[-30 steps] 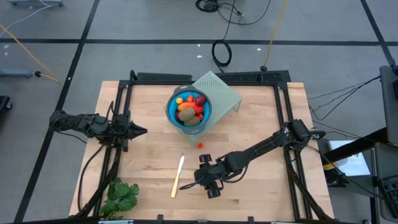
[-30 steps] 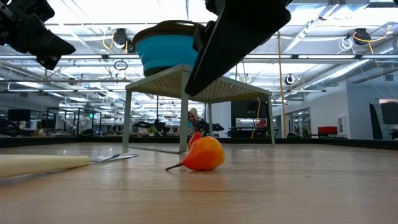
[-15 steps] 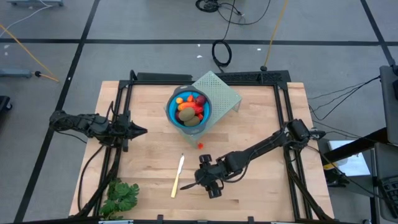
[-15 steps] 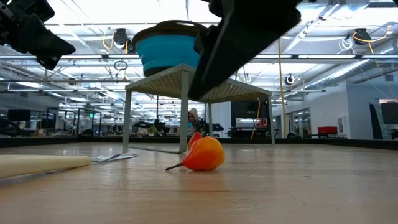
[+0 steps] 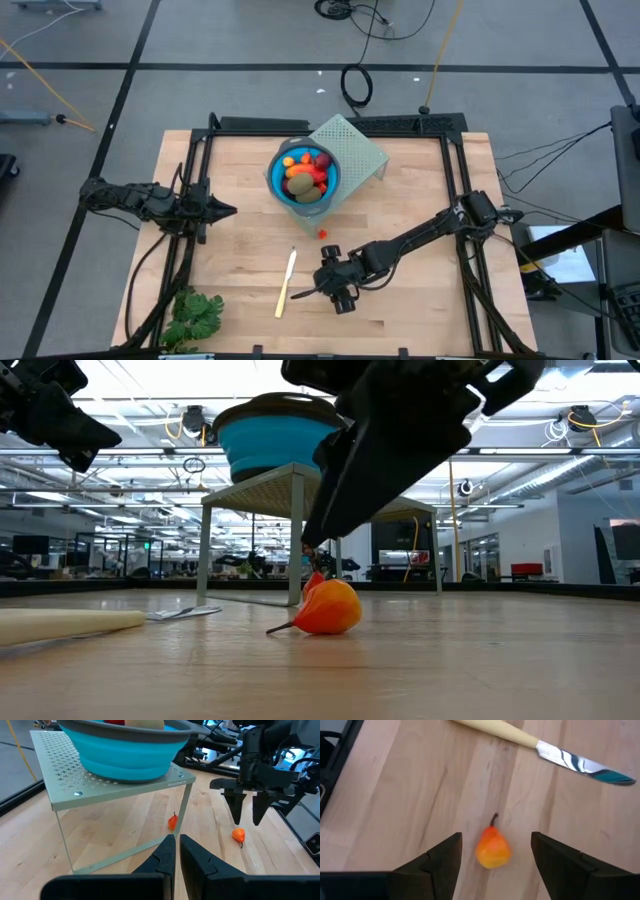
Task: Pick & Place Fruit
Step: Put the peach into the blue strainer bowl
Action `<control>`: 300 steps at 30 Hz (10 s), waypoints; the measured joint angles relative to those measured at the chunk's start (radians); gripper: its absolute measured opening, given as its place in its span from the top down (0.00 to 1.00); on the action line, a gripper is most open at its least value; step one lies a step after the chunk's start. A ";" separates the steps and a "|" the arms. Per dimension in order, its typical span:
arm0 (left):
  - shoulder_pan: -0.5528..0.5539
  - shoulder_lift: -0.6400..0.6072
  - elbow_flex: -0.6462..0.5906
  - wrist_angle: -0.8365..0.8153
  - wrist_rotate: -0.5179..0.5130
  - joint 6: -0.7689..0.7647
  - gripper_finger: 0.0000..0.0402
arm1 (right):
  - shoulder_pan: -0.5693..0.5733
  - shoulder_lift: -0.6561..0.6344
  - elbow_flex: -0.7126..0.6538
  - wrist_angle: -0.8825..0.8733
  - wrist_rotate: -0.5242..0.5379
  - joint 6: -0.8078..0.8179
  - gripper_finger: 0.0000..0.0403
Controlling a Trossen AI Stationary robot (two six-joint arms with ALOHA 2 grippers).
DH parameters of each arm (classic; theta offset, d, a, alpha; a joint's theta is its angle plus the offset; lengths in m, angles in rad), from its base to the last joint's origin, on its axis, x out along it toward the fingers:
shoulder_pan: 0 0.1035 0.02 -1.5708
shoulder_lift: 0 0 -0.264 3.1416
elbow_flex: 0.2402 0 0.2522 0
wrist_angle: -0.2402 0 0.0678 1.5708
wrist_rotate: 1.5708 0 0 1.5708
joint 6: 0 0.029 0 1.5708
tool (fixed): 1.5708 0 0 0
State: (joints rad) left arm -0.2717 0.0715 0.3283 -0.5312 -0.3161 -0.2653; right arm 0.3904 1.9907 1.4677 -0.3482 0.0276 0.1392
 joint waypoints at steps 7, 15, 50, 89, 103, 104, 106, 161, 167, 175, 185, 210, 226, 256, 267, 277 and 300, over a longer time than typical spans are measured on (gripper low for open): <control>0.000 0.000 0.000 0.000 0.000 0.000 0.94 | -0.010 0.000 -0.001 0.003 -0.001 -0.024 0.42; 0.000 0.000 0.000 0.003 0.000 0.000 0.94 | -0.011 0.069 0.000 0.062 -0.004 -0.045 0.42; 0.000 0.000 0.000 0.002 0.000 0.000 0.94 | -0.008 0.103 -0.001 0.004 0.020 -0.020 0.42; 0.000 0.000 0.000 0.003 0.000 0.001 0.94 | 0.000 0.096 0.000 -0.060 0.019 0.032 0.67; 0.000 0.000 0.000 0.004 0.000 0.000 0.94 | 0.011 -0.089 -0.002 -0.093 -0.020 0.104 0.67; 0.000 0.000 0.000 0.004 0.000 0.000 0.94 | 0.011 -0.107 -0.001 -0.087 -0.030 0.114 0.67; 0.000 0.000 0.000 0.004 0.000 0.000 0.94 | 0.011 -0.145 -0.001 -0.093 -0.033 0.131 0.67; 0.000 0.000 0.000 0.008 0.000 -0.001 0.94 | -0.109 -0.375 -0.001 0.203 0.343 -0.302 0.67; 0.000 0.000 0.000 0.008 0.000 0.000 0.94 | -0.173 -0.375 -0.001 0.201 0.343 -0.416 0.67; 0.000 0.000 0.000 0.008 0.000 -0.002 0.94 | -0.262 -0.375 0.000 0.181 0.339 -0.504 0.67; 0.000 0.000 0.000 0.009 0.000 -0.005 0.94 | -0.358 -0.421 0.000 0.069 0.333 -0.486 0.67; 0.000 0.000 0.000 0.009 -0.001 -0.031 0.94 | -0.509 -0.460 0.001 -0.053 -0.014 -0.364 0.67; 0.000 0.000 0.000 0.010 -0.079 -0.031 0.94 | -0.509 -0.460 0.001 -0.038 -0.061 -0.464 0.67; 0.000 0.000 0.000 0.011 -0.079 -0.055 0.94 | -0.507 -0.411 0.001 -0.019 -0.108 -0.517 0.67; 0.000 0.000 0.000 0.011 -0.079 -0.055 0.94 | -0.507 -0.406 0.000 -0.024 -0.108 -0.519 0.67; 0.000 0.000 0.000 0.011 -0.079 -0.053 0.94 | -0.507 -0.406 0.000 -0.023 -0.107 -0.519 0.57; 0.000 0.000 0.000 0.009 -0.079 -0.052 0.94 | -0.425 -0.430 0.001 0.089 -0.021 -0.521 0.73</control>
State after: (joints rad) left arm -0.2714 0.0719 0.3285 -0.5224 -0.3950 -0.3172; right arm -0.0346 1.5604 1.4685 -0.2595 0.0062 -0.3817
